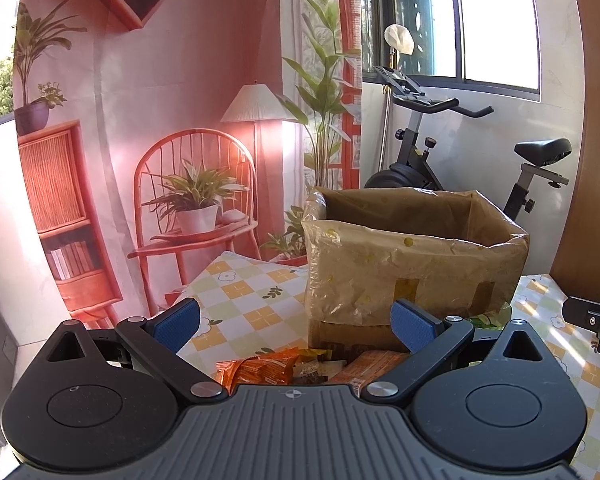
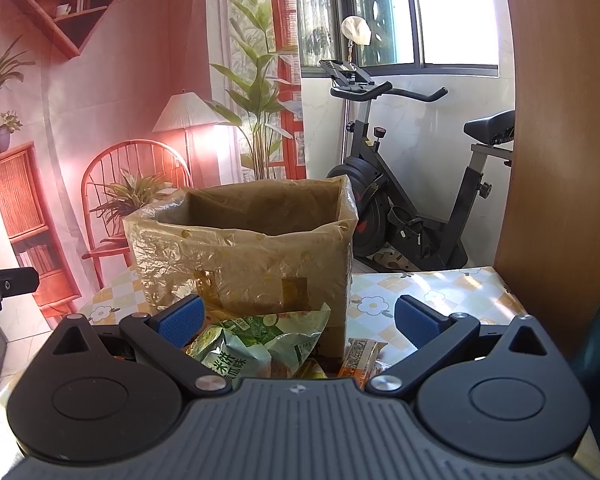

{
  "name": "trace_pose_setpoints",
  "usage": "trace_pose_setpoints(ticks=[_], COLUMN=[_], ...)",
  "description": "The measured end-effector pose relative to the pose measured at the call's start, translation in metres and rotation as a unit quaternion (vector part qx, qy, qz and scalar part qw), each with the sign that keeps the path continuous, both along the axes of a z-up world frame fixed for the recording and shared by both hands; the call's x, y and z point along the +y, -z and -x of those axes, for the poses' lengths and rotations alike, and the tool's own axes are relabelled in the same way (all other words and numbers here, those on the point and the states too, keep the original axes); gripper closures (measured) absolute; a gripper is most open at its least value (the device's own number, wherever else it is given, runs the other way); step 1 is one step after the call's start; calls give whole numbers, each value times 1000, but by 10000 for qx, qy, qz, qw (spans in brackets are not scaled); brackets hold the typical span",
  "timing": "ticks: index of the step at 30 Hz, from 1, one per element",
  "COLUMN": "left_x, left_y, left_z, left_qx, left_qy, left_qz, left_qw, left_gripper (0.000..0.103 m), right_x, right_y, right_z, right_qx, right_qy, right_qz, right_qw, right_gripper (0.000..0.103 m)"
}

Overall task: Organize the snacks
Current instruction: 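Grasp the orange chip bag with left tool while right tool grasps green cracker bag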

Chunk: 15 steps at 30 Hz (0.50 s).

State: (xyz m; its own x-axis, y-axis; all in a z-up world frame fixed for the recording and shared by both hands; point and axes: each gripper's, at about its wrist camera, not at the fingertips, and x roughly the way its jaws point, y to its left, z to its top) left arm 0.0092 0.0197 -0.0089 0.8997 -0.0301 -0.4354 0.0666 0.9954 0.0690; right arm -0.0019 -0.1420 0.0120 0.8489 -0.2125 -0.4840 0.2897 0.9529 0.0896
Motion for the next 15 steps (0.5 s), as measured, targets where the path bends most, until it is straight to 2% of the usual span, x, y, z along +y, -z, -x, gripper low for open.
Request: trace_pose_setpoints(ticks=[4, 8, 15], left_x=[29, 60, 81], left_y=[15, 38, 60], left_z=[-12, -27, -47], left_qx=[68, 330, 507], left_qy=[-127, -270, -634], left_qz=[197, 485, 321], left_qw=[9997, 9979, 9962], left_gripper=[0, 0, 0], right_x=[0, 14, 39], right_y=[24, 44, 66], right_z=[-9, -24, -59], right_qx=[205, 293, 332], right_qy=[-134, -335, -307], right_qz=[-153, -278, -358], right_qw=[9996, 9986, 9983], right_gripper=[0, 0, 0])
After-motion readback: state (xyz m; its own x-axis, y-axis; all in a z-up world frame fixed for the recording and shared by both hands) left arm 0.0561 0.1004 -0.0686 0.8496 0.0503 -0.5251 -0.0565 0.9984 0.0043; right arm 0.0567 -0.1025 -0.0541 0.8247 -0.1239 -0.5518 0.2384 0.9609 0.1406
